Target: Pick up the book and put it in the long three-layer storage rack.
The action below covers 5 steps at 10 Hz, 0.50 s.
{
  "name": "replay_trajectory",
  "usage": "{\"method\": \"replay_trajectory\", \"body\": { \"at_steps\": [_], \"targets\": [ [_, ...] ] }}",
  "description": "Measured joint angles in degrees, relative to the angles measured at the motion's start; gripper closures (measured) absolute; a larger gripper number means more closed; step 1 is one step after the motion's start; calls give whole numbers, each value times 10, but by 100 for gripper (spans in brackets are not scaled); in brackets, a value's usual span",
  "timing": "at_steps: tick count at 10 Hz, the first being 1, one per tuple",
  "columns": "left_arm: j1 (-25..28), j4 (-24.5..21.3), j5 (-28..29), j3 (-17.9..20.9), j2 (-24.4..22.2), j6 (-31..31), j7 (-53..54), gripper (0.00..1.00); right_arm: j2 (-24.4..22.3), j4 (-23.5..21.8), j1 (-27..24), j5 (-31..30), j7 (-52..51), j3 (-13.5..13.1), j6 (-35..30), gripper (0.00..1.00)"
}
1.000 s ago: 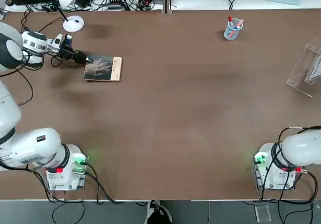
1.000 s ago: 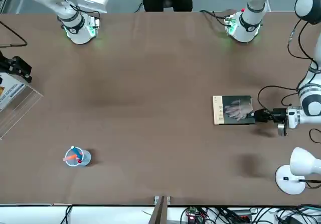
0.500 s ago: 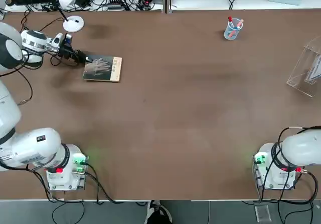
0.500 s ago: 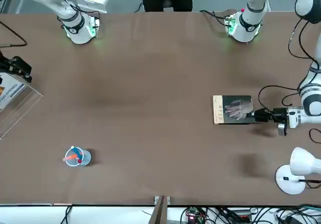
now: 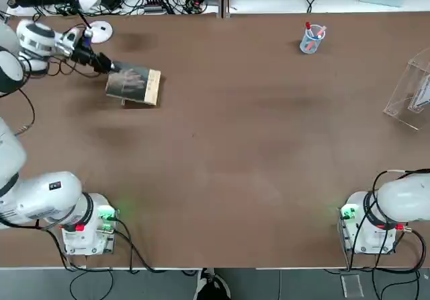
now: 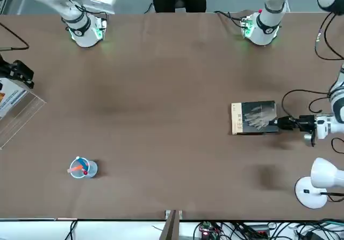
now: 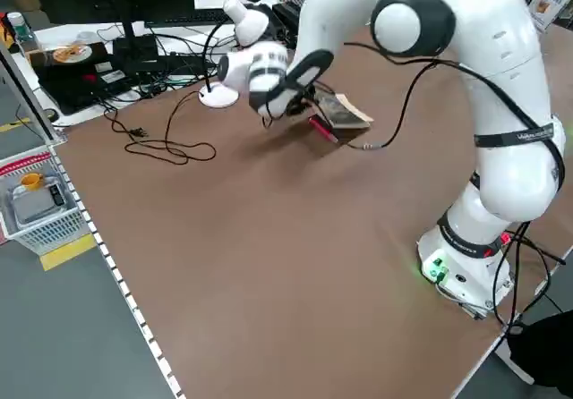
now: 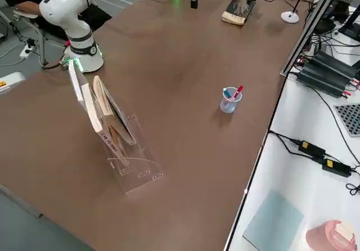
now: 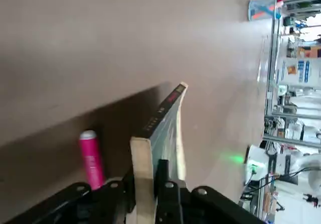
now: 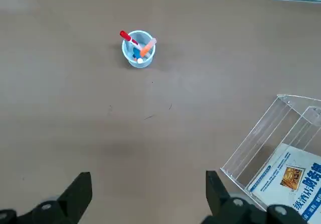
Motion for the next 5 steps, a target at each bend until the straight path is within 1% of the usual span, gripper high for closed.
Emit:
{"method": "replay_trajectory", "body": {
  "at_steps": [3, 5],
  "targets": [
    [-6, 1, 27, -31, -65, -9, -121, 97, 0, 0, 0, 0, 0, 0, 0, 0],
    [-7, 2, 45, -60, -106, -11, -205, 97, 0, 0, 0, 0, 0, 0, 0, 0]
  ]
}}
